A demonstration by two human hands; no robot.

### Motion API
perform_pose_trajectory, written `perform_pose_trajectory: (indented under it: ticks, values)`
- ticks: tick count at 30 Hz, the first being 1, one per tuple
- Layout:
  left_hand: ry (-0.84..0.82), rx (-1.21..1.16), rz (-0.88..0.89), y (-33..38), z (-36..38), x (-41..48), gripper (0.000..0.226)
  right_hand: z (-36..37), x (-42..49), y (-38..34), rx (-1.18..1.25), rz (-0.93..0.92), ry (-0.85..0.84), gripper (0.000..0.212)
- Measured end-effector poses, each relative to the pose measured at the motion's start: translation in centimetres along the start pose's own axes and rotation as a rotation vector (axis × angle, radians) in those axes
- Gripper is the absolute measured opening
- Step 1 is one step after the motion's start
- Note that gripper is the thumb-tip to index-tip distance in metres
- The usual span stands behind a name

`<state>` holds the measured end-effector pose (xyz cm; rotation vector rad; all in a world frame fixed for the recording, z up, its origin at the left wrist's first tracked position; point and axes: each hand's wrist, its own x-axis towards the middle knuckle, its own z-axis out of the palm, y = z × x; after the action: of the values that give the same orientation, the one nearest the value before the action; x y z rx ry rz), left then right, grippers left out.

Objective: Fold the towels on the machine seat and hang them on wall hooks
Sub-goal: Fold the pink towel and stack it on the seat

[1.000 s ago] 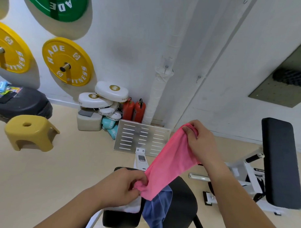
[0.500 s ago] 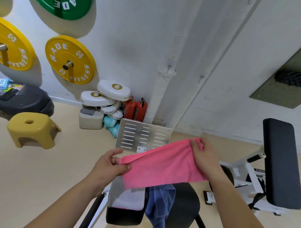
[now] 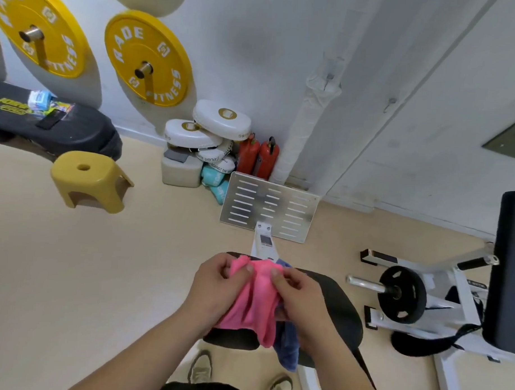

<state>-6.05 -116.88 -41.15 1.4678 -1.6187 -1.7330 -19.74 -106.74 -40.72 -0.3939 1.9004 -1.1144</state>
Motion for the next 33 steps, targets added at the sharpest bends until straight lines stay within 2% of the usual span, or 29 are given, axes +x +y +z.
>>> perform_pose_trajectory:
  ticks: [2,7,10,15,18,20,22,24,26,28,29,31,33]
  values:
    - [-0.075,-0.108,0.017,-0.2,1.5,-1.1,0.007,1.4,-0.6,0.3,0.071,0.006,-0.026,0.016]
    - [-0.066,-0.168,0.042,-0.5,2.2,-1.9,0.017,0.8,-1.0,0.7,0.094,0.008,0.031,0.019]
    - [-0.057,-0.197,0.033,-0.1,2.3,-1.7,0.018,0.4,-1.1,0.7,0.134,0.024,-0.030,0.020]
    - [-0.323,-0.208,0.061,0.0,3.2,-2.8,0.023,0.6,-0.7,1.3,0.209,0.058,-0.040,0.031]
    - [-0.445,-0.222,0.034,-0.1,2.7,-2.6,0.038,-0.4,-0.1,1.8,0.310,0.059,-0.052,0.035]
    - [-0.402,-0.317,0.017,-0.3,2.3,-2.2,0.040,-0.8,0.3,2.2,0.349,0.073,-0.079,0.035]
    - [-0.201,-0.319,-0.009,-0.8,1.9,-1.6,0.034,-1.0,0.6,2.6,0.328,0.084,-0.098,0.037]
    - [-0.039,-0.200,-0.021,-2.1,1.3,-1.1,0.037,-1.3,1.0,2.8,0.349,0.118,-0.120,0.034]
    - [-0.065,-0.124,-0.114,-3.5,0.5,-0.6,0.060,-1.9,1.6,3.3,0.415,0.175,-0.185,0.032]
    - [-0.232,-0.186,-0.273,-5.0,-0.4,-0.1,0.073,-2.3,2.2,3.9,0.479,0.231,-0.255,0.035]
    - [-0.327,-0.251,-0.339,-5.8,-0.7,0.1,0.069,-2.4,2.6,4.4,0.488,0.251,-0.265,0.036]
    - [-0.446,-0.346,-0.431,-6.7,-0.9,0.4,0.043,-2.0,3.5,5.6,0.435,0.276,-0.234,0.035]
    - [-0.419,-0.341,-0.468,-7.1,-0.8,0.9,0.027,-1.2,4.6,6.6,0.287,0.295,-0.141,0.036]
